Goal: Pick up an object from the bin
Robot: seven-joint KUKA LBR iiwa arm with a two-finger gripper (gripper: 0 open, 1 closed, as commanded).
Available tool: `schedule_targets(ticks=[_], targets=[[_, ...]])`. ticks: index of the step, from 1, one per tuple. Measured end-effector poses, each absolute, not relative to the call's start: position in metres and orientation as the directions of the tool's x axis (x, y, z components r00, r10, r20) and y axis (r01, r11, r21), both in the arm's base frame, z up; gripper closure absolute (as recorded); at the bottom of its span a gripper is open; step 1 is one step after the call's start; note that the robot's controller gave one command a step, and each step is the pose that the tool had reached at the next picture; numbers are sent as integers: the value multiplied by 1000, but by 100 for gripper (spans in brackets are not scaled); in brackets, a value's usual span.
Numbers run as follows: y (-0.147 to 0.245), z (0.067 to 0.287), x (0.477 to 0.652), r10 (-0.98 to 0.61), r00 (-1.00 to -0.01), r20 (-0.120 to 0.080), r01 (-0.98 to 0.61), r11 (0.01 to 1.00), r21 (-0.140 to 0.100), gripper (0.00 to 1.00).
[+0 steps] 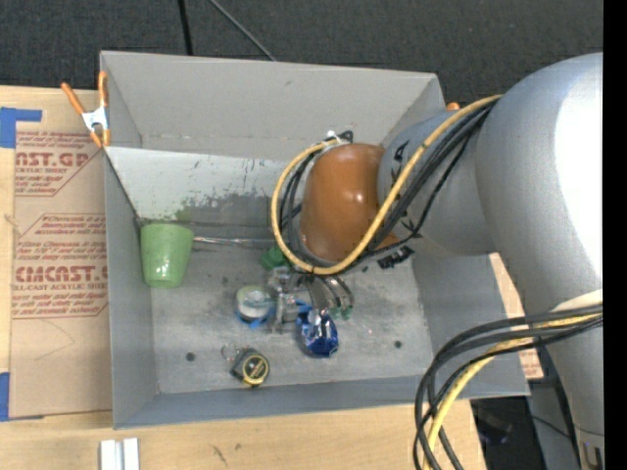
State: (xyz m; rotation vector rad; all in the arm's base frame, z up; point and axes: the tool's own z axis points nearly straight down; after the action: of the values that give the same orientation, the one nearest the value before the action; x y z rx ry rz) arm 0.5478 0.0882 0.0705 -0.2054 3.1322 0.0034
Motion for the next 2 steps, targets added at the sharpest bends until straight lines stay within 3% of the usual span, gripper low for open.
schedule_targets(ticks=[1,2], targets=[[86,190,574,-89,-996,-10,-89,996,1,100],[81,268,562,-353,-936,-6,-353,936,-1,100]])
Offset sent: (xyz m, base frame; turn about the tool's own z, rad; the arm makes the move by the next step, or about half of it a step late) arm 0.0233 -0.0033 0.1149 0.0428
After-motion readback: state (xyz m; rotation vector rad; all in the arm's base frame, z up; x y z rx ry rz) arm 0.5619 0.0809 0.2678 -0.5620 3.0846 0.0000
